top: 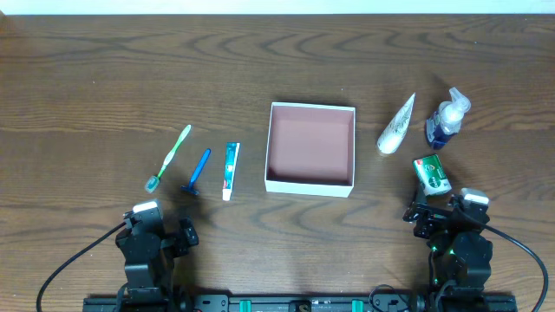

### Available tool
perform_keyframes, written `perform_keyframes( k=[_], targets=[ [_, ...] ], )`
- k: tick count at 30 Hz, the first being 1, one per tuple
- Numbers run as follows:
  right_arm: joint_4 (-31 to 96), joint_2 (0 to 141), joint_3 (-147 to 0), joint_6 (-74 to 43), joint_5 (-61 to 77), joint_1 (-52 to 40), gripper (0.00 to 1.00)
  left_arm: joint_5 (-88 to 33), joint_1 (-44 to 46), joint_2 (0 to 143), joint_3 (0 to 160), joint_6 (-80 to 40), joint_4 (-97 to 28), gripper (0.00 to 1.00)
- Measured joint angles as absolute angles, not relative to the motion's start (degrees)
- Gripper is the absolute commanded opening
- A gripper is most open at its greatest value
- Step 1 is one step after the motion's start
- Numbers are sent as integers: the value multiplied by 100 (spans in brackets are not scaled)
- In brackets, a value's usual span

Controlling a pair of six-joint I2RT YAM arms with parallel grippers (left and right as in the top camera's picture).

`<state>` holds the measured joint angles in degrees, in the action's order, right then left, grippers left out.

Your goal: Pack container

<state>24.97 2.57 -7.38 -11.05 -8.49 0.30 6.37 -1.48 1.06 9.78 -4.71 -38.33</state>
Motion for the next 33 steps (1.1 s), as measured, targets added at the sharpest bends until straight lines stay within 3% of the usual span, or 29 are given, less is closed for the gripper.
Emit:
perform_keyframes(
  k=[16, 24, 33],
  targets=[
    [2906, 718, -998, -1105, -298, 30, 99, 639, -148, 106, 978, -471, -3835, 98],
    [4226, 2936, -3656, -1105, -121, 30, 99, 642, -148, 104, 978, -471, -3833, 98],
    [4978, 4689, -6370, -1037, 1400, 30, 99, 637, -148, 99, 978, -471, -3830, 98]
  ],
)
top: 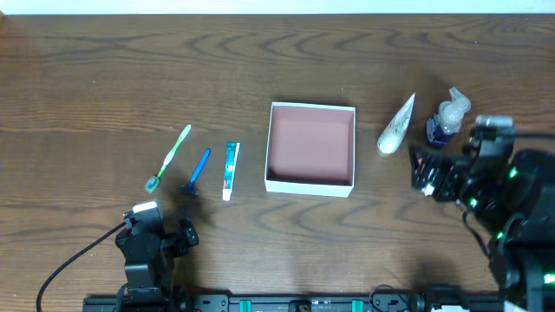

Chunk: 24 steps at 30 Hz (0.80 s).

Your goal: Pack container

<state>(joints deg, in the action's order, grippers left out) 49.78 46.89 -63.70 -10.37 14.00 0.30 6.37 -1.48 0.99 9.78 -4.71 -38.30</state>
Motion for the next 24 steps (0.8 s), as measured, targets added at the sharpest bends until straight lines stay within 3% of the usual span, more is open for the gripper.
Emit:
perform_keyframes(
  k=[9, 18, 24],
  targets=[
    [5929, 6582, -8005, -1109, 1227, 23, 99, 637, -148, 99, 978, -471, -3833, 98],
    [5756, 8479, -8281, -1402, 637, -226, 95, 637, -148, 99, 978, -471, -3830, 98],
    [5699, 9137, -8289, -1693, 237, -397, 55, 637, -148, 99, 978, -471, -3830, 98]
  ],
)
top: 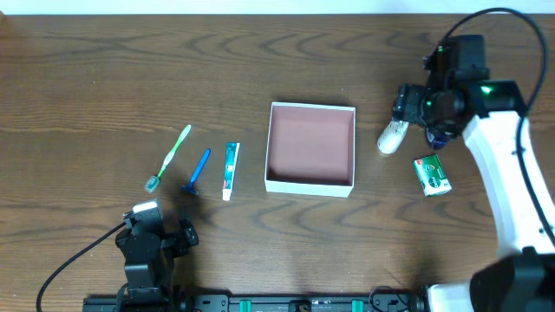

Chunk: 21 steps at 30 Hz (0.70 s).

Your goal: Pack container

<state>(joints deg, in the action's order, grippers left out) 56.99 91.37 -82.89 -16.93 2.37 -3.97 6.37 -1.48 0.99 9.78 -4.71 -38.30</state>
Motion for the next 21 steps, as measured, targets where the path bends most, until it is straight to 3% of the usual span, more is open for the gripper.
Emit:
perform_keyframes(
  k=[2, 7, 12, 21],
  targets=[
    [5690, 9317, -8291, -1817, 137, -429, 46, 637, -148, 99, 978, -471, -3830, 98],
    [5551, 9478, -8291, -1975, -3, -440, 40, 637, -148, 99, 978, -471, -3830, 98],
    [5535, 9441, -8300, -2023, -67, -486, 10, 637, -148, 99, 978, -471, -3830, 98],
    [5835, 8962, -8300, -1973, -449, -1129, 1, 637, -148, 99, 978, -471, -3828, 98]
  ],
)
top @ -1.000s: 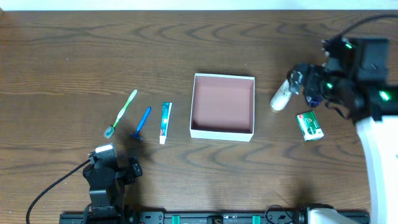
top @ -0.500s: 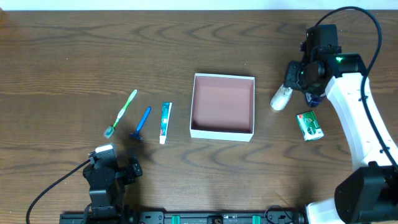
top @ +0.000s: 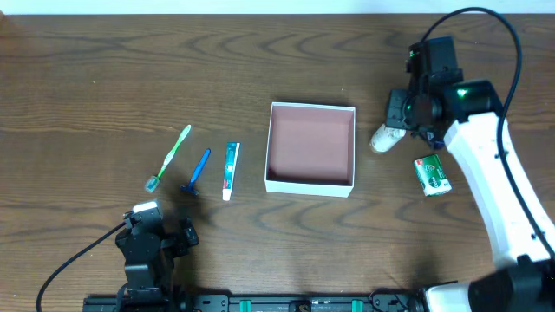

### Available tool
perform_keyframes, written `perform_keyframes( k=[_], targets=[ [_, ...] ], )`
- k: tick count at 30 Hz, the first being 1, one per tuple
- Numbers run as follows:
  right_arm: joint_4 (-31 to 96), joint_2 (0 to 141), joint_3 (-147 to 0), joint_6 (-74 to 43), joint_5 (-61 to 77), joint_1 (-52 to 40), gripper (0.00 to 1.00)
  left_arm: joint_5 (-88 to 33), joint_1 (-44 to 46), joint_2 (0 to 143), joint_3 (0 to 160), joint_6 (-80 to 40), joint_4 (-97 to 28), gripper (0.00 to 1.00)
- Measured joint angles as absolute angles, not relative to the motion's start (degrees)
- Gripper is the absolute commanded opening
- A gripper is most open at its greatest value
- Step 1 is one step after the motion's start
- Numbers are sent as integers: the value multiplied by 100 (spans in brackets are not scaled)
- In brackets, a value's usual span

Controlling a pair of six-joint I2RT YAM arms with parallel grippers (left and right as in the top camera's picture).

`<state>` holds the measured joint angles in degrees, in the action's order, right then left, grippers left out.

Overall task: Pack container
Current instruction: 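Carry the lotion tube with the right gripper and stand it in the box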

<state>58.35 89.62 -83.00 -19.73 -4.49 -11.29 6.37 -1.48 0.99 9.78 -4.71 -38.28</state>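
A white box [top: 270, 147] with a pink inside stands open at the table's middle. Left of it lie a toothpaste tube [top: 229, 170], a blue razor [top: 196, 172] and a green toothbrush [top: 169, 158]. Right of the box lies a white squeeze tube [top: 382, 138], its narrow end hidden under my right gripper [top: 401, 113], which sits right over it and looks open. A green packet [top: 432, 174] lies below the arm. The pump bottle is almost wholly hidden by the right arm. My left gripper [top: 186, 234] rests at the front left, fingers together.
The right arm's white forearm [top: 486, 182] slants from the front right corner up over the table's right side. A black cable [top: 78, 260] trails from the left arm at the front edge.
My right gripper has shifted a little left and down onto the white tube's narrow end. The tube's wide end now lies slightly further left. The left arm is unchanged.
Both arms were parked at the front edge, the items untouched around the empty box. Then my right arm was raised over the green packet, afterwards over the bottle and white tube. Now it sits on the tube. The left arm never moved.
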Motion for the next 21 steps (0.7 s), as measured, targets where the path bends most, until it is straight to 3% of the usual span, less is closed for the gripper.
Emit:
perform_keyframes(
  k=[6, 21],
  targets=[
    [6031, 8597, -8394, -1970, -589, -1669, 1, 637, -148, 99, 978, -471, -3830, 98],
    [6796, 8458, -10320, -2043, -626, -2989, 1, 637, -148, 99, 978, -471, -3830, 98]
  ],
)
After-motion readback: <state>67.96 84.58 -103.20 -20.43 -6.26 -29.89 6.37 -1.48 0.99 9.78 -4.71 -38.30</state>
